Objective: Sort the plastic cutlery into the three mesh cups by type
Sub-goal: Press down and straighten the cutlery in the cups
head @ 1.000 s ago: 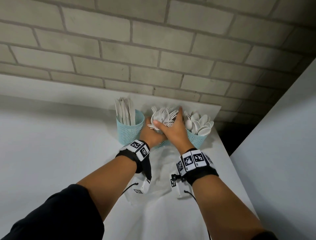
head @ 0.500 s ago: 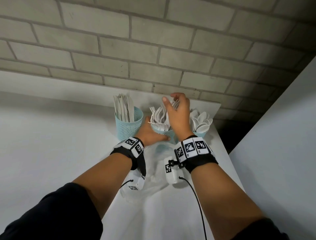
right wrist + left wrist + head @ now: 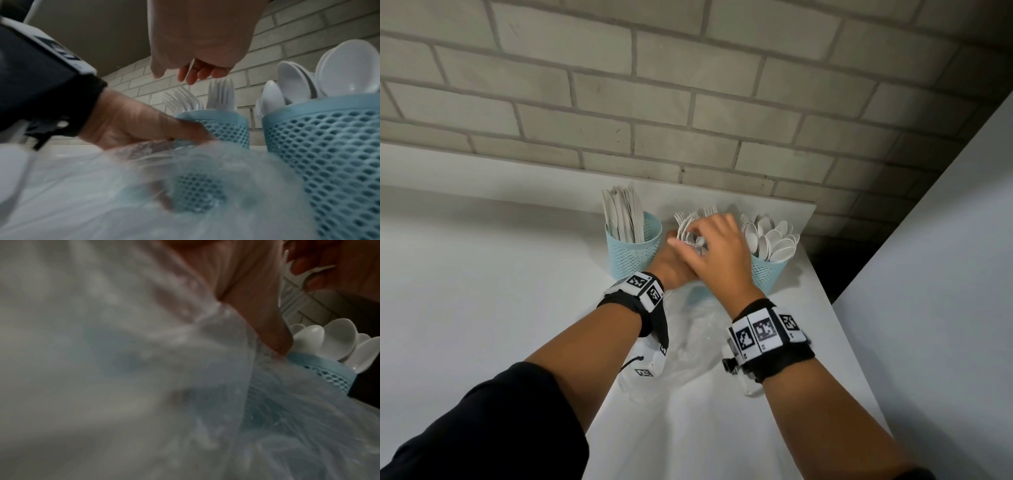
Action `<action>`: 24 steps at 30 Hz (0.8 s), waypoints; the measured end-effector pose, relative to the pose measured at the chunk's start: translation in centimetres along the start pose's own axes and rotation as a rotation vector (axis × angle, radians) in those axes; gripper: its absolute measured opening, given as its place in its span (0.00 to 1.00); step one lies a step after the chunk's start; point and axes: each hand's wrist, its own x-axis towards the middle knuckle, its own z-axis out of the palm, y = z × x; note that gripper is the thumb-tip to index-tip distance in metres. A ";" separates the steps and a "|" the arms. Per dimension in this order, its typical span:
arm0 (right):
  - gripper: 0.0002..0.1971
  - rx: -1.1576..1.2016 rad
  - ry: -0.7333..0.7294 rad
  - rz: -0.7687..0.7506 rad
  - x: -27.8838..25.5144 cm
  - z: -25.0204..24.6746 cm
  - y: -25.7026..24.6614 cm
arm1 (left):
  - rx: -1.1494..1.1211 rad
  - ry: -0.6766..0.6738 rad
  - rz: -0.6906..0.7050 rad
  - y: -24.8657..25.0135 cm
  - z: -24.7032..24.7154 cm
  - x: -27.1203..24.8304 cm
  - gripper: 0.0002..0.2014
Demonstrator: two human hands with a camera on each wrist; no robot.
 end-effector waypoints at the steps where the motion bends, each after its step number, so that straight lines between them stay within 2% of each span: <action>1: 0.22 -0.048 -0.028 -0.025 -0.2 0.2 -0.2 | 0.016 0.035 -0.004 -0.2 -0.1 0.0 0.18; 2: 0.21 -0.096 -0.055 -0.040 -0.4 0.4 -0.2 | 0.062 0.041 -0.010 -0.2 -0.1 -0.1 0.17; 4: 0.18 -0.160 -0.120 -0.062 -0.4 0.7 -0.2 | 0.249 -0.024 0.060 -0.5 -0.1 0.1 0.22; 6: 0.17 -0.180 -0.223 -0.078 0.2 0.3 -0.5 | 0.224 -0.007 0.096 -0.3 -0.4 -0.4 0.29; 7: 0.18 -0.196 -0.304 -0.082 0.5 0.1 -0.6 | 0.172 0.012 0.083 -0.3 -0.3 -0.3 0.29; 10: 0.15 -0.267 -0.466 -0.094 1.4 0.3 -0.2 | 0.028 0.020 0.011 0.1 -0.4 -0.5 0.16; 11: 0.14 -0.262 -0.490 -0.085 1.7 0.3 -0.4 | 0.021 0.003 0.005 0.3 -0.5 -0.7 0.16; 13: 0.09 -0.291 -0.420 -0.084 2.2 0.3 -0.9 | -0.006 -0.021 0.032 -0.1 -0.5 -0.5 0.29; 16: 0.13 -0.335 -0.266 0.027 2.9 -0.1 -1.6 | -0.116 -0.003 -0.025 0.3 -0.8 -1.2 0.46; 18: 0.08 -0.302 -0.182 0.174 3.3 -0.3 -1.8 | -0.145 -0.004 -0.029 0.2 -0.6 -1.2 0.48; 20: 0.09 -0.336 -0.138 0.313 2.7 0.0 -1.8 | -0.134 0.005 -0.015 0.0 -0.6 -1.1 0.47; 22: 0.12 -0.413 -0.136 0.370 2.0 0.6 -1.8 | -0.143 -0.004 -0.015 -0.3 -0.7 -1.0 0.45; 24: 0.16 -0.409 -0.215 0.369 1.8 1.1 -2.0 | -0.123 -0.012 -0.008 -0.3 -0.5 -0.4 0.44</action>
